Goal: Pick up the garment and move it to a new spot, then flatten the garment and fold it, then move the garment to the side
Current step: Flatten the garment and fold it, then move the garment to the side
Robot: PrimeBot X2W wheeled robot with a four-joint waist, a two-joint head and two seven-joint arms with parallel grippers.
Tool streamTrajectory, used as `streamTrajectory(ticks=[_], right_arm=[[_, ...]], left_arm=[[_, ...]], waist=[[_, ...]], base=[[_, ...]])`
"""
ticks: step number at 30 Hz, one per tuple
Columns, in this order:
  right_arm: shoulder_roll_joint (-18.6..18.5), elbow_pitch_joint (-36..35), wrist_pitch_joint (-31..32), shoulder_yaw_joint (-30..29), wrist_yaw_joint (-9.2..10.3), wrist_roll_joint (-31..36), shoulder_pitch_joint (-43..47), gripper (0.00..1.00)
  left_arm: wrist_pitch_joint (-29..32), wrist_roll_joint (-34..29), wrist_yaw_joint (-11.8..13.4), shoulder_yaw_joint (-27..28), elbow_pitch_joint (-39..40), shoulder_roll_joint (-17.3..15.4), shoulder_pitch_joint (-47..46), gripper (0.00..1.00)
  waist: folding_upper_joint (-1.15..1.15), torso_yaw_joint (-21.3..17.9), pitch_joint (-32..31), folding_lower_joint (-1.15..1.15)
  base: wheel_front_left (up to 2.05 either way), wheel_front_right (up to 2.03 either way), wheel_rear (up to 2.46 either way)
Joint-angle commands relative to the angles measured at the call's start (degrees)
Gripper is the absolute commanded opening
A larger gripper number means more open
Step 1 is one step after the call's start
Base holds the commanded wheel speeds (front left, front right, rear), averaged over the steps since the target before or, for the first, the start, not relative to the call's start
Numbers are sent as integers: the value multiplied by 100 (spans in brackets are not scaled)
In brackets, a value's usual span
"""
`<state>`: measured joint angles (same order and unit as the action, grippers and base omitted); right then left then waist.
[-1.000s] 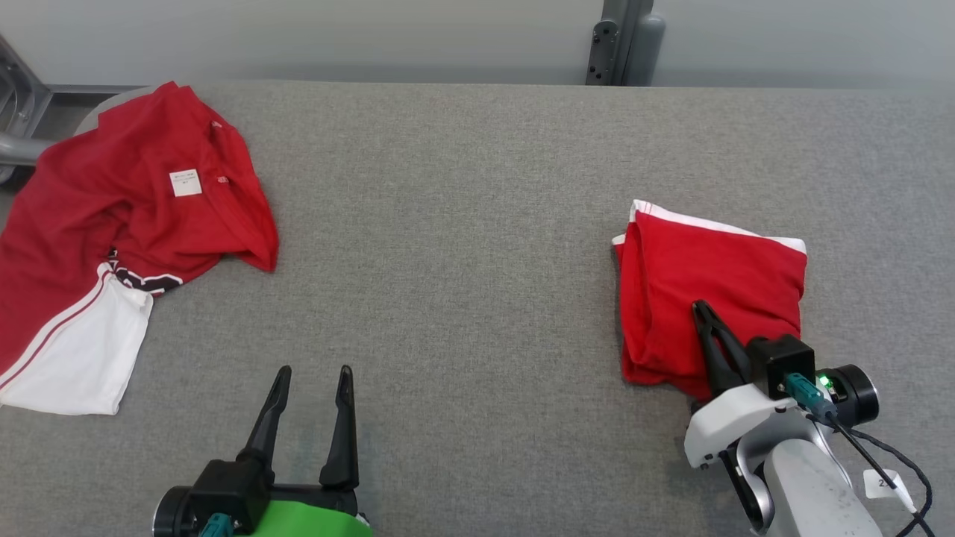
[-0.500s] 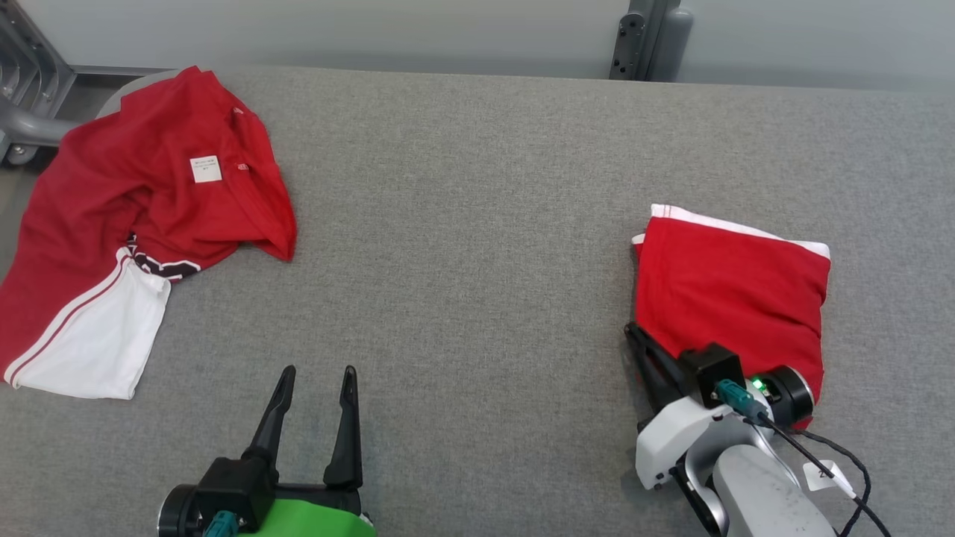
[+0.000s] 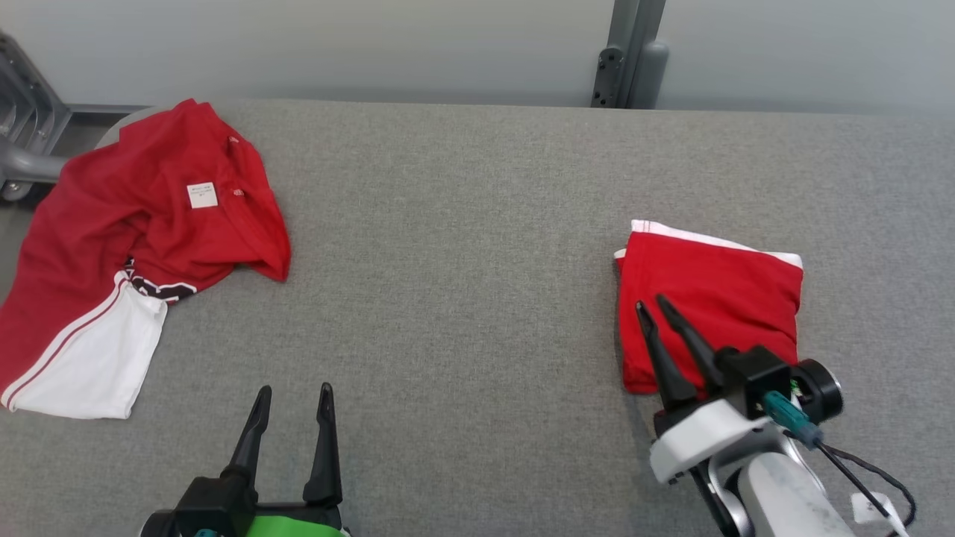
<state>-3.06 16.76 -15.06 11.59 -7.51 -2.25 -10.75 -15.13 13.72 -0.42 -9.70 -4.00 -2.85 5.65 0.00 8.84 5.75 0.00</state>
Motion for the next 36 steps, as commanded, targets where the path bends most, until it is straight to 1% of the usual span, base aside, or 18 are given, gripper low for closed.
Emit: streamTrajectory(ticks=[1, 5, 9, 14, 17, 20, 26, 29, 32, 34, 36], right_arm=[[-81, -223, -16, -142, 4, 19, 215, 100], [-259, -889, -15, -624, 4, -72, 743, 100], [-408, -1163, -16, -1228, 4, -166, 1213, 100], [-464, -1130, -16, -1874, 4, -291, 1535, 100], [-448, -1018, -16, -2122, 4, -322, 1607, 100], [-405, -885, -16, -2242, 4, -348, 1643, 100], [-355, -769, -16, -2137, 4, -420, 1525, 100], [-351, -688, -16, -1933, 4, -758, 1452, 100], [-438, -326, 59, -1587, 4, -1419, 1317, 100], [-572, -207, 489, -1339, 4, -2071, 1033, 100], [-730, -161, 1160, -1079, 3, -2680, 799, 100]], left_arm=[[-2, -44, 18, 46, 15, -8, 113, 100], [-1, -102, -16, 149, -1, -8, 259, 100], [-1, -143, -40, 214, -12, -8, 352, 100], [-1, -150, -56, 277, -8, -8, 354, 100], [-1, -168, -92, 298, -68, -8, 332, 100], [-1, -166, -112, 316, -135, -8, 291, 100], [-1, -120, -91, 338, -200, -8, 289, 100], [-1, -125, -98, 328, -214, -8, 298, 100], [-1, -124, -106, 324, -215, -8, 274, 100], [-1, -132, -102, 330, -196, -8, 255, 100], [-1, -158, -112, 336, -171, -8, 201, 100]], waist=[[0, -153, -190, 0], [0, -303, -416, 0], [0, -415, -573, 0], [0, -552, -622, 0], [0, -613, -628, 0], [0, -662, -627, 0], [0, -739, -612, 0], [0, -732, -601, 0], [0, -700, -568, 0], [0, -697, -491, 0], [0, -703, -357, 0]], base=[[0, 0, 0], [0, 0, 0], [0, 0, 0], [0, 0, 0], [0, 0, 0], [0, 0, 0], [0, 0, 0], [0, 0, 0], [0, 0, 0], [0, 0, 0], [0, 0, 0]])
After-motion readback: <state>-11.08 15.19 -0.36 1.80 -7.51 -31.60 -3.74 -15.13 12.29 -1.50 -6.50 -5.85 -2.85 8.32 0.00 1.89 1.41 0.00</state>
